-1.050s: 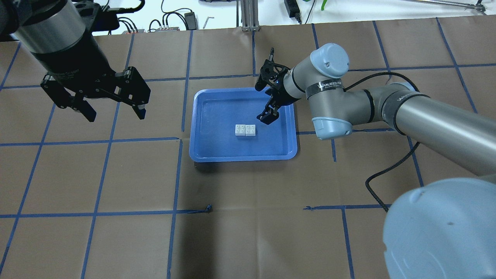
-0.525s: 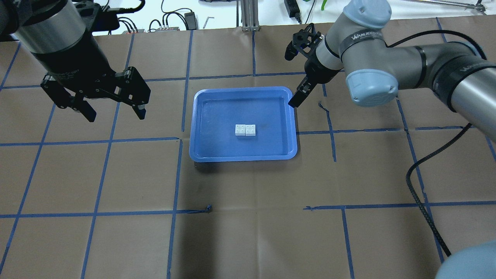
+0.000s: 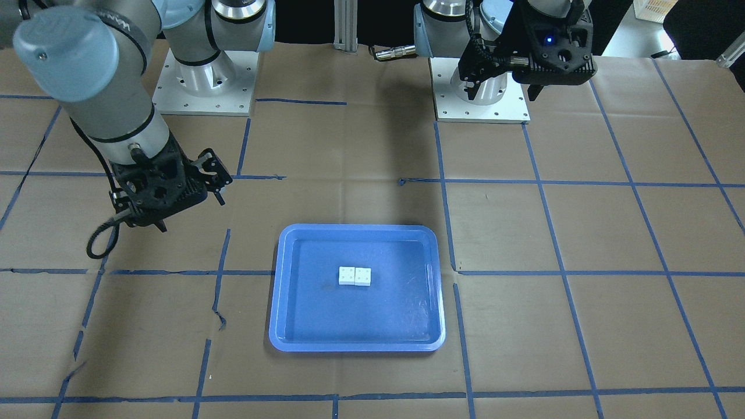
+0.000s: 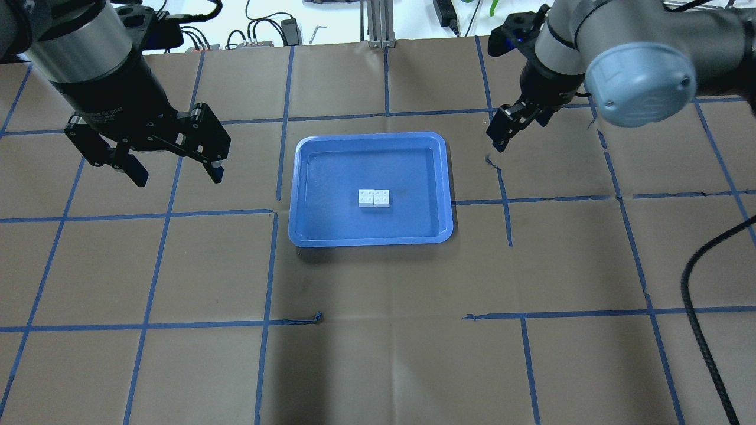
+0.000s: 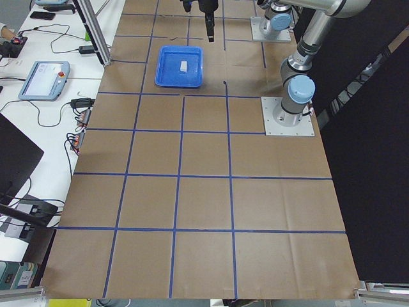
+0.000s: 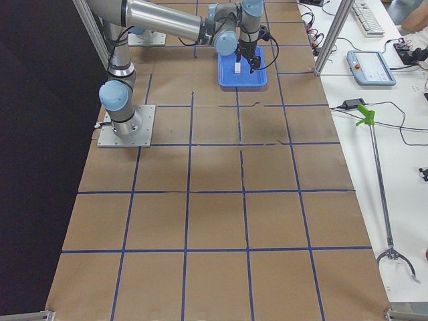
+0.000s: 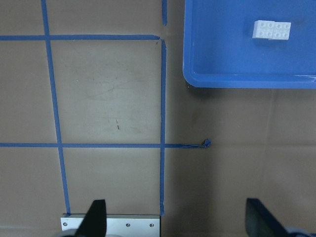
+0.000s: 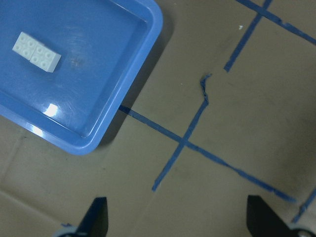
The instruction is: Assemble white blocks and place on blue tray
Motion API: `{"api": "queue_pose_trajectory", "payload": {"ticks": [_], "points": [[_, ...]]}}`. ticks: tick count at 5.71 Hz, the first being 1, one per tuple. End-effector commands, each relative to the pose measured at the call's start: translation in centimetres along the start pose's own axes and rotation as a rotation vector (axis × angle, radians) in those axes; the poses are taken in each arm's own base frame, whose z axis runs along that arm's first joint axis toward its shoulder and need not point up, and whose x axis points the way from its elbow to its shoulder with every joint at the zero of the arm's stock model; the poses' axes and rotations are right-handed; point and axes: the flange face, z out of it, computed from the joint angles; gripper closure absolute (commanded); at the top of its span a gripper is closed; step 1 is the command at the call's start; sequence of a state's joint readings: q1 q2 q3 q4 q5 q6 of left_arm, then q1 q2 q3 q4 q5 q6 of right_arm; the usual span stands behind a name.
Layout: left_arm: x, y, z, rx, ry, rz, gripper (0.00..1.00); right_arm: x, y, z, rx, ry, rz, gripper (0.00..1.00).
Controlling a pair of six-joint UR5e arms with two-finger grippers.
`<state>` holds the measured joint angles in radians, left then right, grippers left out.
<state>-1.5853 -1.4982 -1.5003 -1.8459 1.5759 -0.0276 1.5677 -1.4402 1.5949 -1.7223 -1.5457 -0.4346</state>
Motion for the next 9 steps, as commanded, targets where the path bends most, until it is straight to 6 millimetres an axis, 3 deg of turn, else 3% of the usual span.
{"api": "queue_pose_trajectory", "payload": {"ticks": [1, 2, 3, 9], "points": [[0.0, 0.0, 0.0, 0.000, 0.001, -0.001, 0.00, -0.6, 2.0, -6.4, -0.073, 0.016, 0.332, 0.00], [0.0, 0.0, 0.0, 0.000, -0.001, -0.001, 0.00, -1.1, 2.4, -8.7, -0.097, 0.011, 0.460, 0.00], [0.0, 0.0, 0.0, 0.000, 0.001, -0.002, 0.00, -1.5, 3.0, -9.6, -0.104, 0.001, 0.481, 0.00], [0.0, 0.0, 0.1, -0.002, 0.004, -0.002, 0.00, -1.6, 3.0, -9.4, -0.108, -0.003, 0.513, 0.00]]}}
